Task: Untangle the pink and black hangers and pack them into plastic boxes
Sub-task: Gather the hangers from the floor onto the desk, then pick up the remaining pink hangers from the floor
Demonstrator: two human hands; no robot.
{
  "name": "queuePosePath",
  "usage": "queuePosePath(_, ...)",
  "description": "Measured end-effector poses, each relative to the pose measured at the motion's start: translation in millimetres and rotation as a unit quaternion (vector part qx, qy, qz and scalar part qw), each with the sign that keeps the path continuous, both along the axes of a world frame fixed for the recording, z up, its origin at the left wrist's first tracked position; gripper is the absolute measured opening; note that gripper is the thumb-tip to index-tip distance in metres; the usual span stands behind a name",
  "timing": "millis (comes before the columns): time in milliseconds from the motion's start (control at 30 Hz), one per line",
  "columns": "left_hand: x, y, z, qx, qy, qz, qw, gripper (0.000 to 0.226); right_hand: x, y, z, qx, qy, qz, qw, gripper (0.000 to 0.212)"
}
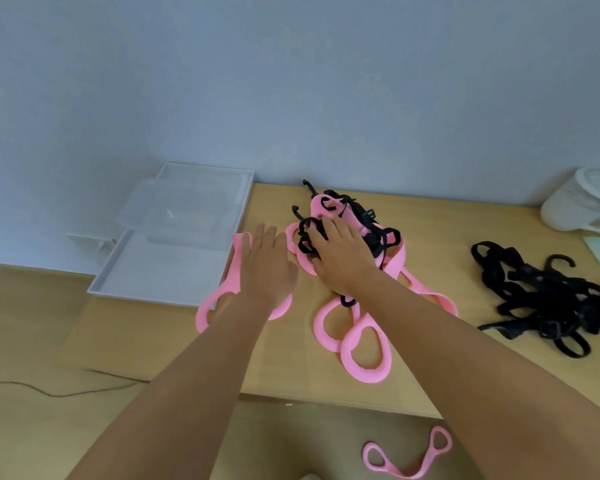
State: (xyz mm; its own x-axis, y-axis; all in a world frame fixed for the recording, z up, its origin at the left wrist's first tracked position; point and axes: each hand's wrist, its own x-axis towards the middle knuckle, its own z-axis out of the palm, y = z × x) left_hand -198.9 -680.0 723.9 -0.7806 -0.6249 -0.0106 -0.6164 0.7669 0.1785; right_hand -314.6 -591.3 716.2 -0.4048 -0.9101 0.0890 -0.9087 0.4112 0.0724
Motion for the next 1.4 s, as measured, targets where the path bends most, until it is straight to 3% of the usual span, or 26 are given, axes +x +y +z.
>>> queuePosePath(133,3,21,14,0.055,0.081,-0.045,0.994,0.042,5,26,11,-0.012,-0.05,0.016,0.999,0.057)
queuePosePath(300,4,67,27,0.113,0.118,-0.071,0.984,0.022,11,79,28,-0.017,-0.078,0.009,0.997,0.043)
queuePosePath(433,9,126,33,0.115,0.124,-0.083,0.982,0.016,24,150,37,-0.026,-0.117,-0.021,0.993,0.044)
queuePosePath(600,27,241,42,0.122,0.107,-0.097,0.982,0.04,51,266,38,-0.042,-0.122,-0.049,0.99,0.045)
queuePosePath(933,31,397,23,0.13,0.042,-0.144,0.98,0.048,73,432,18,-0.055,-0.173,-0.139,0.973,0.05)
queuePosePath(1200,-5,448,-44,0.152,-0.02,-0.198,0.968,0.049,58,491,-36,-0.055,-0.203,-0.212,0.954,0.048)
queuePosePath(1400,-23,476,-157,0.156,-0.074,-0.277,0.945,0.049,68,518,-141,-0.061,-0.245,-0.298,0.921,0.046)
